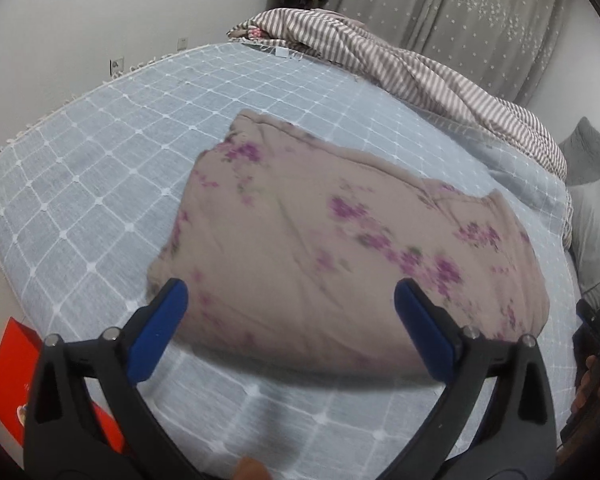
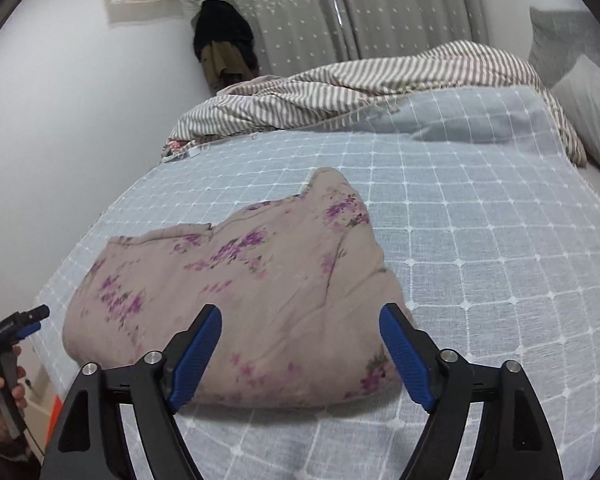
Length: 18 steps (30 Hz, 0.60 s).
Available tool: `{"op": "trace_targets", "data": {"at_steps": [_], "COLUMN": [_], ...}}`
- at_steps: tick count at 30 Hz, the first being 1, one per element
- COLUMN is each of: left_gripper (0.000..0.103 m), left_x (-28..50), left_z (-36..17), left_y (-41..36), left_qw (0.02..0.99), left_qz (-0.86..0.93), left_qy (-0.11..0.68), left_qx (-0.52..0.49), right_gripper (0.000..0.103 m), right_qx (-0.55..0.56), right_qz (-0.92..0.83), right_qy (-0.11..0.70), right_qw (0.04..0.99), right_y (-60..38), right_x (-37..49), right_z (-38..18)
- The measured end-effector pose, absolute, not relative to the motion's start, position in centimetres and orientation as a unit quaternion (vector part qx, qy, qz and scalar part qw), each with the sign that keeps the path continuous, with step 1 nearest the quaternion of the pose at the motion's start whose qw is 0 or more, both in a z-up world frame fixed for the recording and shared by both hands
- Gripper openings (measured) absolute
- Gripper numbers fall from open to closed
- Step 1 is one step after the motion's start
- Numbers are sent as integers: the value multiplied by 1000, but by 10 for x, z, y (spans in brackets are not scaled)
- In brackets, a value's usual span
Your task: Fold large clothes
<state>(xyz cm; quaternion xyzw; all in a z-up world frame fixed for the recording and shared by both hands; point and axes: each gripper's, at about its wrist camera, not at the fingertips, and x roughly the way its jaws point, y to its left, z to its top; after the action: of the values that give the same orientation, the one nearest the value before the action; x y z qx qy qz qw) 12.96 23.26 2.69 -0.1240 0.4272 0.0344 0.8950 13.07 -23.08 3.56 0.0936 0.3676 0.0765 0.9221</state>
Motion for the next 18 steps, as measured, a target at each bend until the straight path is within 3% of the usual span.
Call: {"op": "trace_targets", "data": {"at_steps": [8,18], "left_gripper": [102,102], "left_x": [106,94], "left_z": [6,-24], "left_y": [137,110], "left_qw": [888,864], "left_qz": [24,33], "left_qy": [456,498], "left_qx": [-64,-64], "right_gripper": [88,88], "right_qx": [48,-25], "right_qz": [68,44], "right_qy": [416,439], "right_qw": [905,897], "right_y": [-179,-141], "right_x": [112,106], "right_z": [9,-15]}}
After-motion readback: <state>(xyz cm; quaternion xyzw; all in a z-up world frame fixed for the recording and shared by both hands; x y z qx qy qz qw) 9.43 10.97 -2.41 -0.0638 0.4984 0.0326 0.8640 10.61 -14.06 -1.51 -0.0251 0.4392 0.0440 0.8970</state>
